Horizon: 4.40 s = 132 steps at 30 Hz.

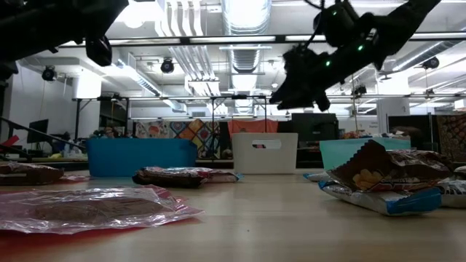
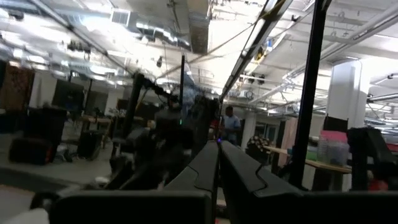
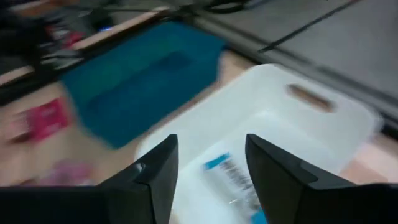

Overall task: Sort candy
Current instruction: Put the brown chocolate into the blue bin

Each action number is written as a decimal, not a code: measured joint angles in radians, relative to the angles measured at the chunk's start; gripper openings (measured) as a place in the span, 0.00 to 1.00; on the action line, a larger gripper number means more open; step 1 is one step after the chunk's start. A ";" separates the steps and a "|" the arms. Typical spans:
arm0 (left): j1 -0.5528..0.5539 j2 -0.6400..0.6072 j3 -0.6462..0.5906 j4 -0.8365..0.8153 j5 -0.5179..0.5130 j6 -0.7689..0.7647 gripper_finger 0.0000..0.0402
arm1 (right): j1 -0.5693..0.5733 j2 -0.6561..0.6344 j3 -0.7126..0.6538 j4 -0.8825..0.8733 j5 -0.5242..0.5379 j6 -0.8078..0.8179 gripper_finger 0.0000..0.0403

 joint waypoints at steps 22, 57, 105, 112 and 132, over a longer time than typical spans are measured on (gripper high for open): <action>-0.095 0.529 0.580 -1.167 0.101 0.047 0.00 | 0.397 -0.340 0.000 -0.686 -0.106 0.246 0.40; -0.196 1.073 0.821 -1.346 -0.032 0.041 0.25 | 0.623 -0.292 0.000 -0.730 -0.079 0.446 0.40; 0.572 0.609 0.817 -1.506 0.020 0.536 0.10 | 0.623 -0.291 0.000 -0.677 0.342 0.459 0.40; 0.625 0.698 0.817 -1.495 0.022 0.594 0.10 | 0.622 -0.291 0.000 -0.677 0.342 0.463 0.40; 0.706 0.839 0.817 -1.394 -0.220 0.604 0.10 | 0.622 -0.270 0.000 -0.666 0.369 0.463 0.40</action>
